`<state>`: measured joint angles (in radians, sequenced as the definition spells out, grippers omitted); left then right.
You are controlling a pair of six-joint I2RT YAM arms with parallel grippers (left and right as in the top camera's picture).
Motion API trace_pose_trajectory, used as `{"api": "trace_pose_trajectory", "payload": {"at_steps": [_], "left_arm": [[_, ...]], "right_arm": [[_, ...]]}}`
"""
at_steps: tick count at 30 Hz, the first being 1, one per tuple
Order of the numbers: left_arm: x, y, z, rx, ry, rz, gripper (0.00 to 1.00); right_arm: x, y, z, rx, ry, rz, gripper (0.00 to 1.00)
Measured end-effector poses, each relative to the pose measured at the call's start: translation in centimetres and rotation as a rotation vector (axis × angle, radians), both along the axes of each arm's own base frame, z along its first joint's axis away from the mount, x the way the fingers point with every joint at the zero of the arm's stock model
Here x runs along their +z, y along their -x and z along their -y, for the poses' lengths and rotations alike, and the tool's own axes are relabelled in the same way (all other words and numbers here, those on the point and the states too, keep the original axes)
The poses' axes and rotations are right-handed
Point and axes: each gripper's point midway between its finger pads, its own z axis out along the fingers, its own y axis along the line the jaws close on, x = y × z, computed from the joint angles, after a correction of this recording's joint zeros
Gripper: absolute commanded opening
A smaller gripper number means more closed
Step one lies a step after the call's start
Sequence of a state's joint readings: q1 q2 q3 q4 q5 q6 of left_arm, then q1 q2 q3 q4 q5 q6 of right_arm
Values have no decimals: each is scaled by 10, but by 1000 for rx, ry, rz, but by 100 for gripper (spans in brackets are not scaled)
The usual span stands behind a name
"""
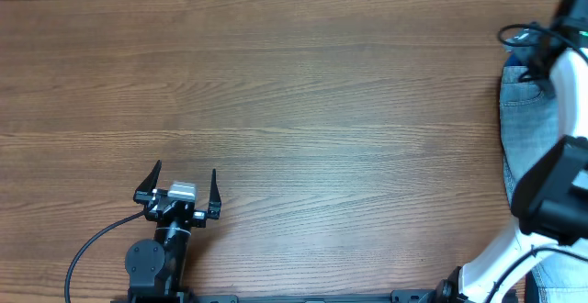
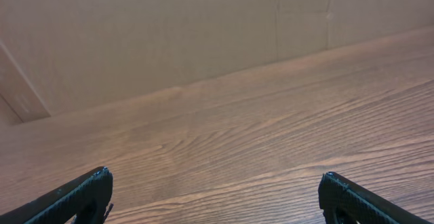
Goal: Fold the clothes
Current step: 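Reach the right gripper to the denim pile and grasp the shorts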
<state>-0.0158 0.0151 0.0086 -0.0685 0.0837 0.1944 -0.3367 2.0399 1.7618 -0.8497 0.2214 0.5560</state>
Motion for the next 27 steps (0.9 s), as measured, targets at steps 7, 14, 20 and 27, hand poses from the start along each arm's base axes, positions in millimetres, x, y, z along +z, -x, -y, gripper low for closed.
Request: {"api": "trace_pose_trajectory", "payload": {"at_steps": [7, 14, 20, 27], "left_arm": [[0, 0, 0, 0, 0, 0, 100], [0, 0, 0, 2, 0, 0, 100], [0, 0, 0, 2, 0, 0, 100], [0, 0, 0, 2, 0, 0, 100]], "right_arm": [[-39, -3, -8, -263, -25, 0, 100], [-68, -13, 1, -338, -16, 22, 100], [-84, -24, 5, -364, -17, 57, 100], [-86, -20, 4, -372, -18, 38, 58]]}}
